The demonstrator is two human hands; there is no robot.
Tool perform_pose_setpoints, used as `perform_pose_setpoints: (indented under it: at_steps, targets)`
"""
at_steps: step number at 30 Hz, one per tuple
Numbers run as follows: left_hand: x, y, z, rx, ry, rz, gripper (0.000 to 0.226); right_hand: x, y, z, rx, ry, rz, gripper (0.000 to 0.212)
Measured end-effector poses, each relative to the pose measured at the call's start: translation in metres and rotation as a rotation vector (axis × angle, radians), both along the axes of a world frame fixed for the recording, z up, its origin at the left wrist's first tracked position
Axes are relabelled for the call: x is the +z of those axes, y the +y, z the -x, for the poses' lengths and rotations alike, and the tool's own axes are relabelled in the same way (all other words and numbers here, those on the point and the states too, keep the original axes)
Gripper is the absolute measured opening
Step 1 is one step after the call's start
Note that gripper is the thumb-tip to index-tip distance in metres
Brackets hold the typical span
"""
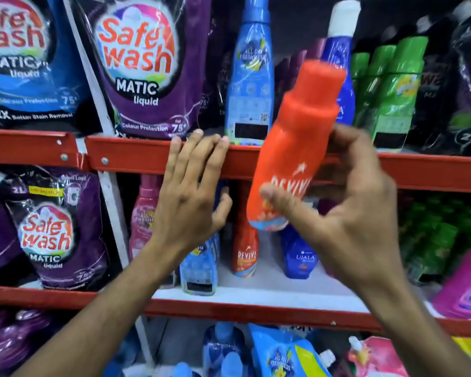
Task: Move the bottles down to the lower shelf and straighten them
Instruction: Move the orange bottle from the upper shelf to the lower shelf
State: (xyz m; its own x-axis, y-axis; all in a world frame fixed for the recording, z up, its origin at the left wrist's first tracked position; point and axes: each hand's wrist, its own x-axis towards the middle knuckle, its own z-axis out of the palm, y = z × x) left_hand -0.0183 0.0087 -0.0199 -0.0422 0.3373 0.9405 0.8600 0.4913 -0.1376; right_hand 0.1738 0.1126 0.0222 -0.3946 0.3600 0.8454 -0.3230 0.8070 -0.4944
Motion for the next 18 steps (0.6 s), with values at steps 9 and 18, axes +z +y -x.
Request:
perform_pose_setpoints:
  at_steps: [9, 18]
  targets:
    - [-0.002, 0.005, -0.007, 0.022, -0.035, -0.035, 0.079, -0.134, 0.032, 0.042, -0.084, -0.400, 0.189, 0.065]
    - [0.001, 0.009, -0.016, -0.004, -0.096, -0.060, 0.083, -0.190, 0.045, 0.083, -0.136, -0.590, 0.264, 0.070]
